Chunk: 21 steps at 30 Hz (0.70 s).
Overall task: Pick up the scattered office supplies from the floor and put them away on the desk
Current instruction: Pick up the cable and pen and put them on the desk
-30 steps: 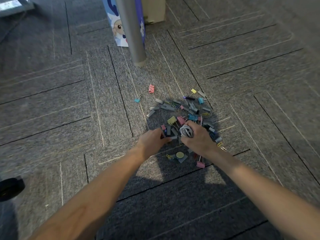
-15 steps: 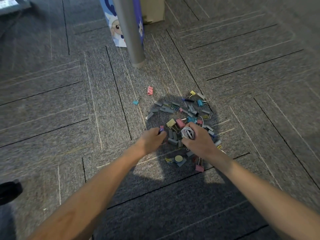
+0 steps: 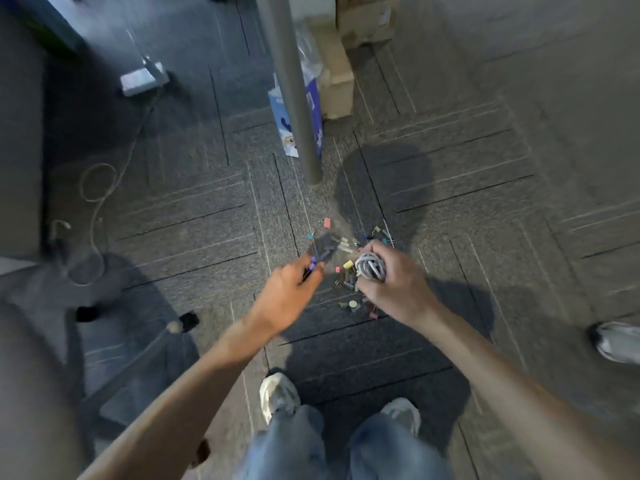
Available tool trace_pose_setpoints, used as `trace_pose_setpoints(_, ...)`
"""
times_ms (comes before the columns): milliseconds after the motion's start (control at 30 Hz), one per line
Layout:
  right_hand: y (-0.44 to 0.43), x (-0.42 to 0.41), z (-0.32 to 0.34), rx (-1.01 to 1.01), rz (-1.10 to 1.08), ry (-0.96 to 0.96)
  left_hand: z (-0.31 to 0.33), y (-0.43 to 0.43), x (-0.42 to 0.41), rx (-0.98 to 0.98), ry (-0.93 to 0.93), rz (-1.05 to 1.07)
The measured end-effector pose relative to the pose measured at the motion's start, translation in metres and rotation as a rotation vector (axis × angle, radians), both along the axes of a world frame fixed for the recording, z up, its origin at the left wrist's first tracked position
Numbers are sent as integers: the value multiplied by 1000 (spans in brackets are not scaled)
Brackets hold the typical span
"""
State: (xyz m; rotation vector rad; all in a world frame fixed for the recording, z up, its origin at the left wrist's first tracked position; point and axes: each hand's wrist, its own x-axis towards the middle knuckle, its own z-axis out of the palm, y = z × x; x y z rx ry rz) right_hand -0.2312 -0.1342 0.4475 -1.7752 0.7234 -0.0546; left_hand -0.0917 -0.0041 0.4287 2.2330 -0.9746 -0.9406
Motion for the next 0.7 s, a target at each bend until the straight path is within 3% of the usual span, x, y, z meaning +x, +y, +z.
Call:
trace_pose_setpoints(167, 16, 0, 190, 80, -72, 13, 187, 18, -11, 29, 53, 37)
trace_pose_setpoints(333, 34, 14, 311, 155, -120, 30, 318, 36, -2, 16, 21, 123)
trace_pose_setpoints(500, 57, 73, 377, 152, -85, -6, 393, 66, 47, -69, -11, 193)
trace_pose_setpoints(633, 75, 151, 400, 173, -52, -31, 414, 89, 121, -118, -32, 290)
trace_pose_setpoints(700, 82, 197, 408, 175, -48, -39, 419, 98, 163, -203, 63, 377)
